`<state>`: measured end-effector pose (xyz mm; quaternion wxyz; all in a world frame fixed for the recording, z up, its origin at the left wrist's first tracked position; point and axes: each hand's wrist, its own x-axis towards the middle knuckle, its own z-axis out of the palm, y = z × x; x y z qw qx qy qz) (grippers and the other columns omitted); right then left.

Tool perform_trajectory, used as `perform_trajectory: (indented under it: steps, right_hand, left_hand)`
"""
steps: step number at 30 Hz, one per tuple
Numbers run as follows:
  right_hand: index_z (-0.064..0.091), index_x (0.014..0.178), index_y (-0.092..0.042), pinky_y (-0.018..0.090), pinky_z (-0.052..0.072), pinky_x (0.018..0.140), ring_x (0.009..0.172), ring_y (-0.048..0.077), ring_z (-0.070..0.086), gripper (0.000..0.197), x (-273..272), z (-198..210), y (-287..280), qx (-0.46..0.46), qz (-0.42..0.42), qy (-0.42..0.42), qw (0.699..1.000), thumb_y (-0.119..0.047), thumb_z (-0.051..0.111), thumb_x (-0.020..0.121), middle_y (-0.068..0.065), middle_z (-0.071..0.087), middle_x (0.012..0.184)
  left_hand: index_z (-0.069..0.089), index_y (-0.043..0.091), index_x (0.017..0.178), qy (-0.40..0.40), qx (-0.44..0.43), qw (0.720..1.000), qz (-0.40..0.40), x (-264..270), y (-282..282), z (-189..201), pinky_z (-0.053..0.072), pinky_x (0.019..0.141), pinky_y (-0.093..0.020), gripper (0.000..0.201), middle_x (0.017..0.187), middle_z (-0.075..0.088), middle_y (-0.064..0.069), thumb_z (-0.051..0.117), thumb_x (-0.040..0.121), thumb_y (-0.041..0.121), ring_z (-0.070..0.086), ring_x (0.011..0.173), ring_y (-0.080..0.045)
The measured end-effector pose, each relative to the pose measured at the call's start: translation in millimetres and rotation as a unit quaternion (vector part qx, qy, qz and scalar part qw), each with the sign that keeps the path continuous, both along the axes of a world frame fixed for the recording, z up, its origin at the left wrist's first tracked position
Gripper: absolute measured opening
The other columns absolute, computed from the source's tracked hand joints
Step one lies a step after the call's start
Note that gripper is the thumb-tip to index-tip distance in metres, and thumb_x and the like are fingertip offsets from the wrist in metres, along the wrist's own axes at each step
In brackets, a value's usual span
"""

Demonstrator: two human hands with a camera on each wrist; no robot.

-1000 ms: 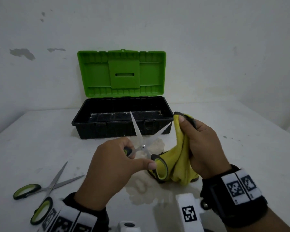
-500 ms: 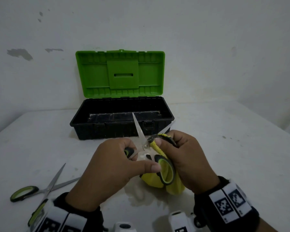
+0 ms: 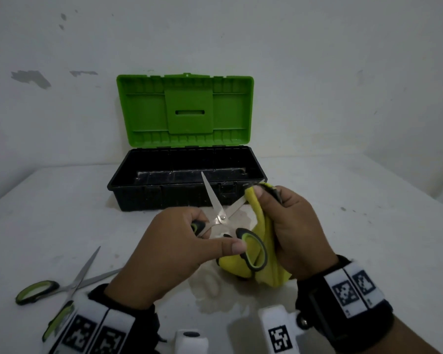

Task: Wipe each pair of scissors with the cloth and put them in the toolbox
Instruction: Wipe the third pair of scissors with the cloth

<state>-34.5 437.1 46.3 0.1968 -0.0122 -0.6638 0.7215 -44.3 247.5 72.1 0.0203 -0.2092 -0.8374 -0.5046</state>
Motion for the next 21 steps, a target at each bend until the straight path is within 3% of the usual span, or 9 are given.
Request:
perform_trajectory:
  steps: [2, 4, 6, 11, 14, 16, 18, 21]
  right_hand:
    - [0.070, 0.084, -0.004, 0.047, 0.048, 0.061, 0.066, 0.021, 0.052, 0.057, 1, -2, -3, -0.009, 0.009, -0.004, 1.000, -0.059, 0.080, 0.070, 0.021, 0.058, 0.069]
    - [0.067, 0.083, -0.002, 0.036, 0.045, 0.059, 0.062, 0.020, 0.049, 0.048, 5, -9, -10, 0.000, 0.048, -0.007, 0.999, -0.047, 0.081, 0.078, 0.006, 0.056, 0.066]
    - [0.064, 0.081, -0.001, 0.033, 0.044, 0.058, 0.060, 0.019, 0.048, 0.045, 7, -14, -11, 0.020, 0.062, -0.009, 0.998, -0.044, 0.078, 0.080, 0.005, 0.054, 0.065]
    - [0.067, 0.081, -0.002, 0.041, 0.046, 0.065, 0.067, 0.023, 0.051, 0.062, -5, -1, 4, -0.013, -0.001, -0.002, 1.000, -0.061, 0.081, 0.067, 0.013, 0.056, 0.072]
    - [0.068, 0.084, 0.001, 0.033, 0.044, 0.058, 0.060, 0.017, 0.048, 0.052, 0, -3, -3, -0.003, 0.035, -0.002, 0.999, -0.049, 0.079, 0.071, 0.004, 0.055, 0.065]
    - [0.061, 0.081, 0.005, 0.029, 0.042, 0.054, 0.057, 0.016, 0.045, 0.049, 5, -7, -9, 0.007, 0.067, -0.010, 0.998, -0.041, 0.077, 0.075, 0.005, 0.050, 0.064]
    - [0.058, 0.082, 0.009, 0.029, 0.043, 0.053, 0.057, 0.016, 0.046, 0.056, 5, -6, -7, 0.001, 0.069, -0.015, 0.997, -0.043, 0.078, 0.073, 0.008, 0.050, 0.064]
    - [0.071, 0.081, -0.005, 0.037, 0.048, 0.064, 0.065, 0.021, 0.053, 0.052, -3, 3, 2, -0.029, 0.036, -0.014, 0.999, -0.053, 0.080, 0.064, 0.011, 0.059, 0.071]
  left_hand:
    - [0.047, 0.018, 0.054, -0.004, 0.004, 1.000, -0.004, -2, 0, 0, 0.030, 0.044, -0.017, 0.055, 0.047, 0.037, 0.008, 0.087, 0.047, 0.055, 0.032, 0.044, -0.004]
    - [0.049, 0.013, 0.056, -0.019, 0.015, 1.000, -0.013, -3, -2, -1, 0.030, 0.045, -0.018, 0.056, 0.049, 0.037, 0.007, 0.087, 0.048, 0.053, 0.033, 0.046, -0.006]
    - [0.050, 0.008, 0.059, -0.030, 0.017, 0.999, -0.019, -4, -3, -3, 0.030, 0.048, -0.022, 0.060, 0.053, 0.037, 0.003, 0.086, 0.048, 0.055, 0.033, 0.049, -0.008]
    - [0.043, 0.018, 0.054, -0.027, 0.026, 0.999, -0.009, -2, -1, -8, 0.028, 0.045, -0.018, 0.059, 0.054, 0.031, 0.004, 0.086, 0.046, 0.059, 0.029, 0.046, -0.006]
    - [0.044, 0.016, 0.055, -0.029, 0.031, 0.999, -0.009, -3, -1, -7, 0.029, 0.045, -0.018, 0.058, 0.055, 0.030, 0.003, 0.085, 0.046, 0.056, 0.028, 0.047, -0.006]
    - [0.049, 0.010, 0.058, -0.030, 0.026, 0.999, -0.014, -4, -2, -6, 0.030, 0.044, -0.016, 0.059, 0.057, 0.034, 0.001, 0.084, 0.046, 0.055, 0.031, 0.047, -0.007]
    - [0.049, 0.012, 0.057, -0.032, 0.030, 0.999, -0.018, -3, -3, -6, 0.031, 0.045, -0.016, 0.057, 0.055, 0.034, 0.003, 0.085, 0.046, 0.055, 0.031, 0.047, -0.006]
    - [0.044, 0.019, 0.051, -0.030, 0.036, 0.999, -0.018, -1, 0, -5, 0.029, 0.044, -0.016, 0.055, 0.049, 0.031, 0.009, 0.085, 0.047, 0.055, 0.029, 0.045, -0.005]
